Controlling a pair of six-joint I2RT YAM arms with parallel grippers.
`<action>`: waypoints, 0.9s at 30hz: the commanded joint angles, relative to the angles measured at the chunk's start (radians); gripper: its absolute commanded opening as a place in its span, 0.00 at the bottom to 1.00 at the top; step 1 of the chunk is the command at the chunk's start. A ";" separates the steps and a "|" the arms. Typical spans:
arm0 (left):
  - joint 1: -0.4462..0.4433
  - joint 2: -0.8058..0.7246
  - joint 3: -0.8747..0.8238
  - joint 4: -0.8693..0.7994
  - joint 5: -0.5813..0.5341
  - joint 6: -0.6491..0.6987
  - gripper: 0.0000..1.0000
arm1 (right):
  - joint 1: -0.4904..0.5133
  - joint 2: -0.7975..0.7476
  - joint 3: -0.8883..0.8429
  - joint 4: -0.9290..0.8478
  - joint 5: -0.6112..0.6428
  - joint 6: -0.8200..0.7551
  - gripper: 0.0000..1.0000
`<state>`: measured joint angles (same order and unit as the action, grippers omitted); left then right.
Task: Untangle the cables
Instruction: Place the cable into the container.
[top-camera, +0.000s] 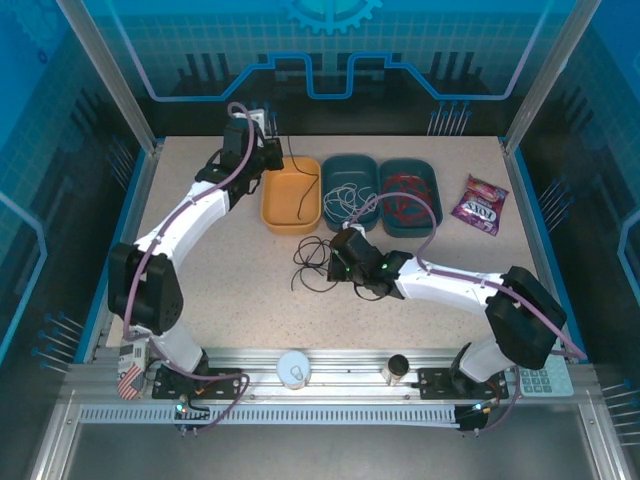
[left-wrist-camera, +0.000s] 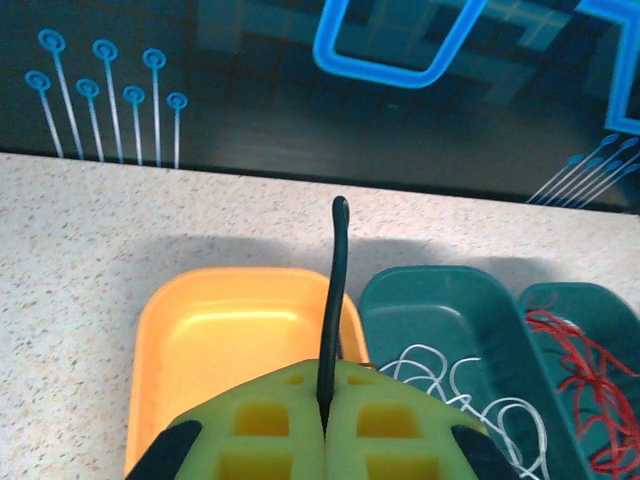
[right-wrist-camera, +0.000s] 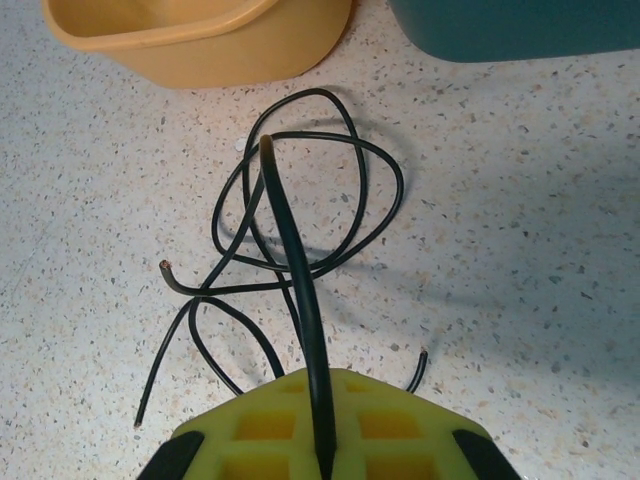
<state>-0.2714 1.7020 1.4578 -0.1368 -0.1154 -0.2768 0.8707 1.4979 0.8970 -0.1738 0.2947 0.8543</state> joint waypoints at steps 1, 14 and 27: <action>-0.009 -0.004 0.014 -0.007 -0.078 0.053 0.00 | 0.009 -0.044 -0.012 -0.033 0.035 0.023 0.05; -0.107 0.066 0.054 -0.142 -0.378 0.108 0.00 | 0.008 -0.065 -0.006 -0.062 0.045 0.015 0.06; -0.120 0.254 0.142 -0.287 -0.334 -0.056 0.00 | 0.008 -0.082 0.005 -0.084 0.045 0.010 0.06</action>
<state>-0.3847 1.9312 1.5574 -0.3794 -0.4519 -0.2852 0.8707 1.4456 0.8970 -0.2386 0.3130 0.8604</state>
